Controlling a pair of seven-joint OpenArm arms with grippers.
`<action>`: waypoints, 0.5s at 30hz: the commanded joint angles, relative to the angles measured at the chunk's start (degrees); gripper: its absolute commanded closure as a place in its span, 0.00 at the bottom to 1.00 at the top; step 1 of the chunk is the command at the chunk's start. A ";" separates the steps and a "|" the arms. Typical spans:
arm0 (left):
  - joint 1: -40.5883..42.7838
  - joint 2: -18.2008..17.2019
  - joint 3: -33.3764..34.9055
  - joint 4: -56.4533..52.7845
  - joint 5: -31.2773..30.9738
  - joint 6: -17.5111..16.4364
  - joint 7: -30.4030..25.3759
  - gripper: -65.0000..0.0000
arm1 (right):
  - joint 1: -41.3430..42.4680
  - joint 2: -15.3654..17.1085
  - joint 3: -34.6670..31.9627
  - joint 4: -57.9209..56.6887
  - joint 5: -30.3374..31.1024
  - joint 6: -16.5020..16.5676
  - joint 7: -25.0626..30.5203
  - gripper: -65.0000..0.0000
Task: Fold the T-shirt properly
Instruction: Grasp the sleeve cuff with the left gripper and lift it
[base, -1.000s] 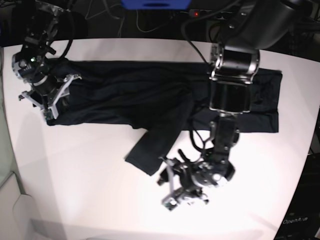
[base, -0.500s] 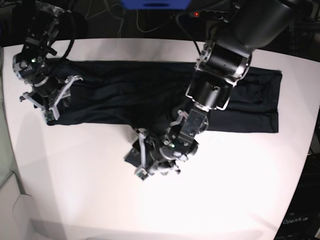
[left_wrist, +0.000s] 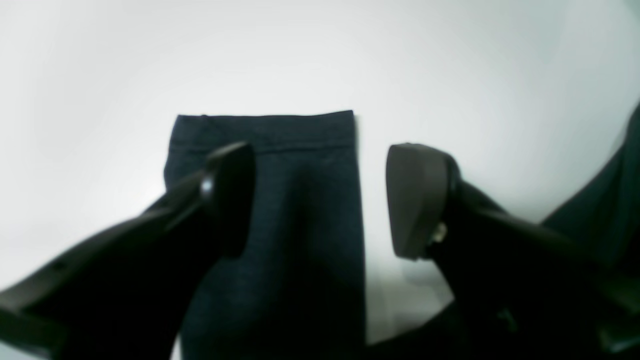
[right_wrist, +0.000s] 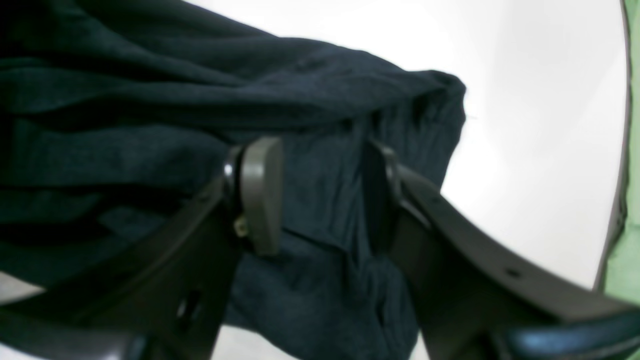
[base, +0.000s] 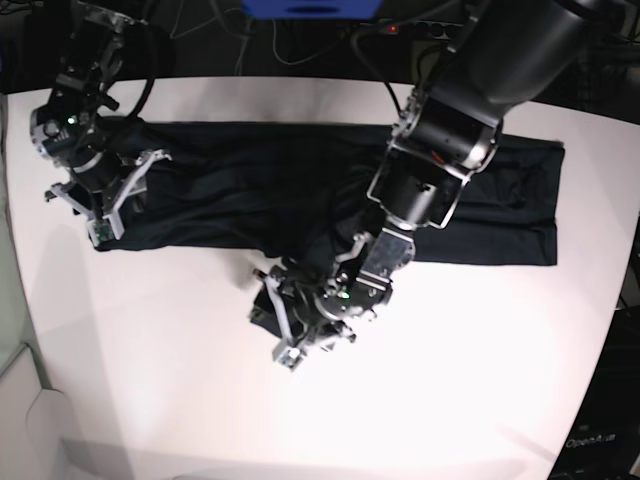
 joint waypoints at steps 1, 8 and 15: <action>-2.14 0.57 1.54 0.03 -0.62 0.08 -2.45 0.38 | 0.67 0.32 0.12 0.96 0.63 -0.16 0.29 0.58; -3.29 0.57 7.78 -4.36 -8.44 0.16 -6.67 0.38 | 1.81 0.32 0.04 1.05 0.72 -0.16 -2.61 0.58; -3.38 0.57 13.67 -5.33 -10.73 4.91 -7.11 0.38 | 1.81 0.32 0.04 1.05 0.72 -0.16 -2.61 0.58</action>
